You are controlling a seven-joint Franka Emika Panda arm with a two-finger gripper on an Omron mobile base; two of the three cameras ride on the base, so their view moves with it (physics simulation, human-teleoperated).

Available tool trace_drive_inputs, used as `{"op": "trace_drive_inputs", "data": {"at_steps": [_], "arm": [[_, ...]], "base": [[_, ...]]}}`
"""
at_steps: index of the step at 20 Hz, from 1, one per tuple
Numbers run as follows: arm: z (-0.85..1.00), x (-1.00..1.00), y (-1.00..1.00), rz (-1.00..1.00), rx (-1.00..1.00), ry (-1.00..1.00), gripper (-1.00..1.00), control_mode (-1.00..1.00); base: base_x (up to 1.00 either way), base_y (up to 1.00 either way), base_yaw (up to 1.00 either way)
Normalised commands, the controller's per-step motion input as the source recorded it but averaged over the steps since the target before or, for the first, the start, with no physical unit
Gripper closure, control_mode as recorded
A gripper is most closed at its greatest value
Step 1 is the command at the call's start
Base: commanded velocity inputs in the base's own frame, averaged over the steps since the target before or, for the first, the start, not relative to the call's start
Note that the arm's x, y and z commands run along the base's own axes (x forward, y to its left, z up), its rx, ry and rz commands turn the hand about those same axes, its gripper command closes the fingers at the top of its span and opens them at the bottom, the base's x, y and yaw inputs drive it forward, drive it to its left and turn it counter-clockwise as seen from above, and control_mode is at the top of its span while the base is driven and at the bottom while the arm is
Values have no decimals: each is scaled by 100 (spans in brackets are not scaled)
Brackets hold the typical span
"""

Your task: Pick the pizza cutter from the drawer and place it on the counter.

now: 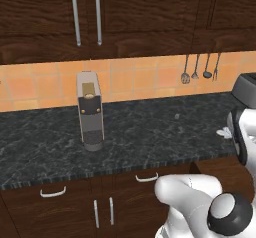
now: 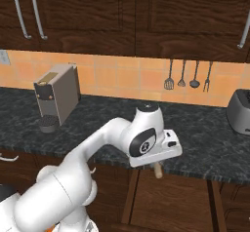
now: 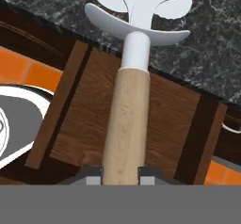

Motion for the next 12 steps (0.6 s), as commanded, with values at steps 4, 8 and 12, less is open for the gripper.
{"op": "trace_drive_inputs", "data": {"at_steps": [4,8,12], "arm": [[0,100,100,0,0,0,100,-100],[-7,100,96,0,0,0,100,-100],[-28,100,74,0,0,2,100,-100]], "base": [[0,0,0],[0,0,0],[0,0,0]]}}
